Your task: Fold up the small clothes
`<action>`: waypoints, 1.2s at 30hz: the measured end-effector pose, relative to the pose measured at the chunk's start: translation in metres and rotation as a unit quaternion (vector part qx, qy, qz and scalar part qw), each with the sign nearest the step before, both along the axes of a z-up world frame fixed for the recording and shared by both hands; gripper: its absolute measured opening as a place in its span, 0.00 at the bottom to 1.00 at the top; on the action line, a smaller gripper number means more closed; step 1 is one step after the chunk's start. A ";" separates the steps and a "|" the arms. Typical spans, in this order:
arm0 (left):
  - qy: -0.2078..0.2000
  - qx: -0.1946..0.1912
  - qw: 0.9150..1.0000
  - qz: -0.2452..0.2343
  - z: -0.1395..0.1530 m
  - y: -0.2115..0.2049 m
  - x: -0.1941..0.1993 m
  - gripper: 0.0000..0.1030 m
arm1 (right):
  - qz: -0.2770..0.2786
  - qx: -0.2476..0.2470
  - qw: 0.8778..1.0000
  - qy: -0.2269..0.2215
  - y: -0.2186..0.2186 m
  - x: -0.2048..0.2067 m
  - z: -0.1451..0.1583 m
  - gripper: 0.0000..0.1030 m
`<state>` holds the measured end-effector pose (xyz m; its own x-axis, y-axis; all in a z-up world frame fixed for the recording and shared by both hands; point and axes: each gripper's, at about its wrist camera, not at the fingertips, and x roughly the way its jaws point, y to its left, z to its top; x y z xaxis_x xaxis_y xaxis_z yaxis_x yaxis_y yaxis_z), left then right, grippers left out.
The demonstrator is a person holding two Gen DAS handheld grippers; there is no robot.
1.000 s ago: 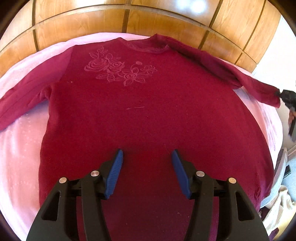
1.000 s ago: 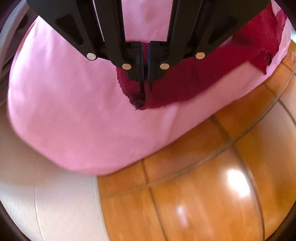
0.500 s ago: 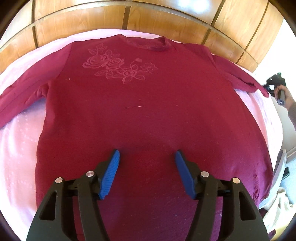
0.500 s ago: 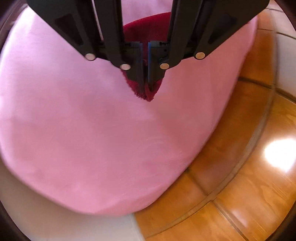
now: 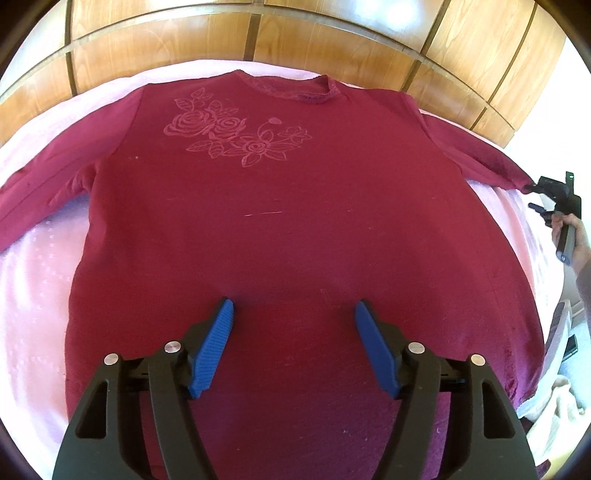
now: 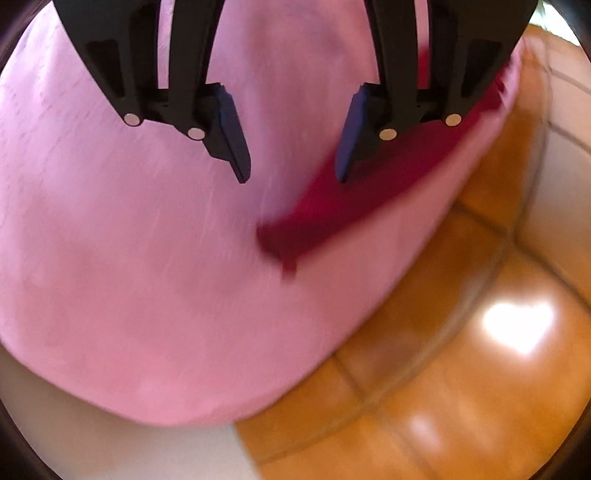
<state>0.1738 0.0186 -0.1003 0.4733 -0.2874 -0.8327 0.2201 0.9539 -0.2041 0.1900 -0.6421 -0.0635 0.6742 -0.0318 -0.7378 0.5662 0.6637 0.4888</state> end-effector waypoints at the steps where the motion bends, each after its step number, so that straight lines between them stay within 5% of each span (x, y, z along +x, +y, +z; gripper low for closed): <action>1: 0.000 0.001 1.000 0.001 0.000 0.000 0.000 0.66 | -0.001 0.007 1.000 0.002 -0.004 0.010 -0.002 0.47; 7: 0.006 0.007 1.000 0.006 0.001 -0.002 0.003 0.66 | -0.056 -0.005 0.998 -0.005 -0.030 0.053 0.021 0.71; 9: 0.004 0.006 1.000 0.010 0.000 -0.002 0.003 0.66 | -0.062 0.008 0.998 -0.008 -0.033 0.052 0.017 0.70; 12: 0.000 0.010 1.000 0.010 -0.001 -0.004 0.002 0.68 | -0.042 0.027 0.999 -0.004 -0.023 0.046 0.003 0.55; 16: 0.000 0.012 1.000 0.002 -0.002 -0.004 0.003 0.69 | -0.036 0.037 0.999 0.001 -0.014 0.043 -0.014 0.49; 21: -0.002 0.013 1.000 0.008 -0.001 -0.005 0.001 0.70 | -0.012 0.002 1.000 0.028 -0.011 0.074 -0.010 0.08; 27: -0.004 0.007 1.000 0.007 -0.001 -0.004 0.000 0.70 | -0.043 -0.097 0.994 0.018 0.007 0.034 0.037 0.06; 33: -0.007 0.001 1.000 0.004 -0.002 -0.001 -0.002 0.70 | -0.058 -0.095 0.990 0.091 0.011 0.006 -0.007 0.06; 36: -0.004 -0.002 1.000 0.000 0.002 0.002 -0.002 0.70 | -0.061 -0.098 0.989 0.091 0.013 0.009 -0.007 0.10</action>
<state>0.1717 0.0211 -0.0984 0.4798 -0.2911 -0.8277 0.2209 0.9530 -0.2072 0.1987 -0.6291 -0.0709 0.5132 -0.2585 -0.8184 0.7144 0.6571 0.2404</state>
